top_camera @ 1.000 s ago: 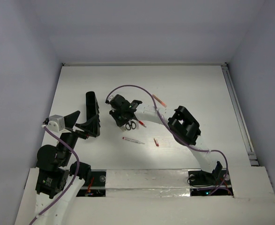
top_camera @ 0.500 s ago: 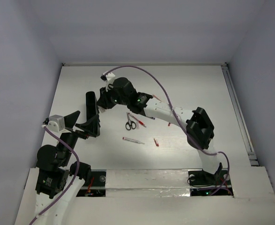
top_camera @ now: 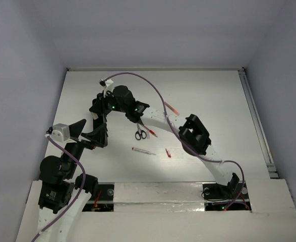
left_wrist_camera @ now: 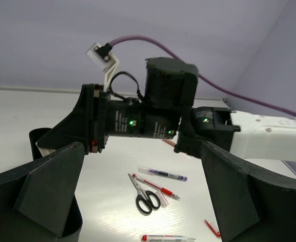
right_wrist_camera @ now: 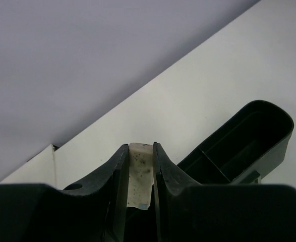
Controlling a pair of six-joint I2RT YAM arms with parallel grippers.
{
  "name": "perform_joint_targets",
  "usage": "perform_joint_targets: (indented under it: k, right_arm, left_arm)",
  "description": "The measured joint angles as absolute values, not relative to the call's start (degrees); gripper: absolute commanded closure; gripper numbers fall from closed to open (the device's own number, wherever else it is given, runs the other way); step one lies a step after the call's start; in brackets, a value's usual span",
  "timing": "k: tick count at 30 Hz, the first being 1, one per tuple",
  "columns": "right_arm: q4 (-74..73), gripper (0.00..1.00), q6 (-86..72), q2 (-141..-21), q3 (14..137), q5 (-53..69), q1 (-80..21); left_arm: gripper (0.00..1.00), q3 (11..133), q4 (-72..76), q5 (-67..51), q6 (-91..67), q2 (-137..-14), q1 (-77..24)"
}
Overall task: Sort the stationery into containers
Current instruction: Place the stationery in the storage box.
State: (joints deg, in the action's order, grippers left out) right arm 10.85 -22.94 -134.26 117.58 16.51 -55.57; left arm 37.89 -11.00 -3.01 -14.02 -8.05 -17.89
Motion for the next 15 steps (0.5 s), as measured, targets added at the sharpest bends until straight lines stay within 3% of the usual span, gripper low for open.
perform_joint_targets:
  k: [15]
  right_arm:
    - [11.0, 0.82, -22.9, -139.4, 122.1, 15.1, -55.6]
  left_arm:
    - [0.01, 37.9, -11.0, -3.0, -14.0, -8.0, -17.9]
